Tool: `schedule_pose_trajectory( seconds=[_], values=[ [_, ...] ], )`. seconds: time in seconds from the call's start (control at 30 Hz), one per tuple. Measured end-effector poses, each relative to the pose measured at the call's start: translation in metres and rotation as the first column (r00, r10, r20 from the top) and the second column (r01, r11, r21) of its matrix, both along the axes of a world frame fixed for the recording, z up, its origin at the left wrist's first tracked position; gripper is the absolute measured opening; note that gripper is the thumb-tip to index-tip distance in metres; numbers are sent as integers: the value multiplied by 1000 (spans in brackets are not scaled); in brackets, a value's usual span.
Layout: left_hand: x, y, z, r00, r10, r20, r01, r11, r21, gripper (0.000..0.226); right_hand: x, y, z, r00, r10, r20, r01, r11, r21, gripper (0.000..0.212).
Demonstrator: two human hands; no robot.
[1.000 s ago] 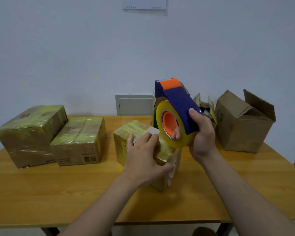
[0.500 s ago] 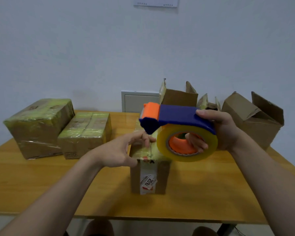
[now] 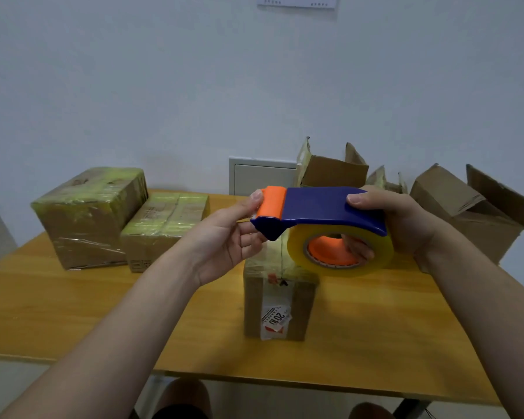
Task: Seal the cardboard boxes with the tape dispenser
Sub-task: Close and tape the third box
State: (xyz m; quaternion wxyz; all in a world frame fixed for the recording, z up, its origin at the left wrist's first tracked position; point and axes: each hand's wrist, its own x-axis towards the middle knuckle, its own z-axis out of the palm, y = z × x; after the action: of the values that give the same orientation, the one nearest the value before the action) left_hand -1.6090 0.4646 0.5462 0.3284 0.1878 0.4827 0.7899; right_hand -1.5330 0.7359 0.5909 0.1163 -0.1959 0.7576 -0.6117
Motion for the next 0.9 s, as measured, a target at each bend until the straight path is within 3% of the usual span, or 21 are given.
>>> schedule_pose_trajectory(
  seconds=[0.17, 0.23, 0.3, 0.37, 0.53, 0.8, 0.9],
  values=[
    [2, 1, -6, 976, -121, 181, 90, 981, 174, 87, 3, 3, -2, 1000, 23, 20, -21, 997, -70, 51],
    [1, 2, -11, 964, -124, 235, 78, 978, 195, 76, 6, 3, 0, 999, 35, 19, -34, 996, -81, 45],
    [1, 2, -12, 963, -107, 248, 62, 982, 180, 48, 8, 5, 1, 999, 28, 23, -26, 996, -88, 40],
    [1, -1, -9, 986, -67, 156, 53, 994, 92, 38, 10, 7, 3, 999, 16, 31, -14, 996, -84, 40],
    [4, -10, 5, 993, 70, -95, -88, 977, -196, 50, 12, 9, 10, 990, 99, 106, -100, 995, 4, 43],
    [13, -21, 13, 970, 101, -222, -168, 937, -306, 41, 11, 15, 15, 940, 139, 312, -157, 987, 32, 52],
    [15, -26, 10, 959, 125, -255, -208, 920, -332, 40, 14, 18, 16, 925, 198, 323, -228, 972, 57, 46]
  ],
)
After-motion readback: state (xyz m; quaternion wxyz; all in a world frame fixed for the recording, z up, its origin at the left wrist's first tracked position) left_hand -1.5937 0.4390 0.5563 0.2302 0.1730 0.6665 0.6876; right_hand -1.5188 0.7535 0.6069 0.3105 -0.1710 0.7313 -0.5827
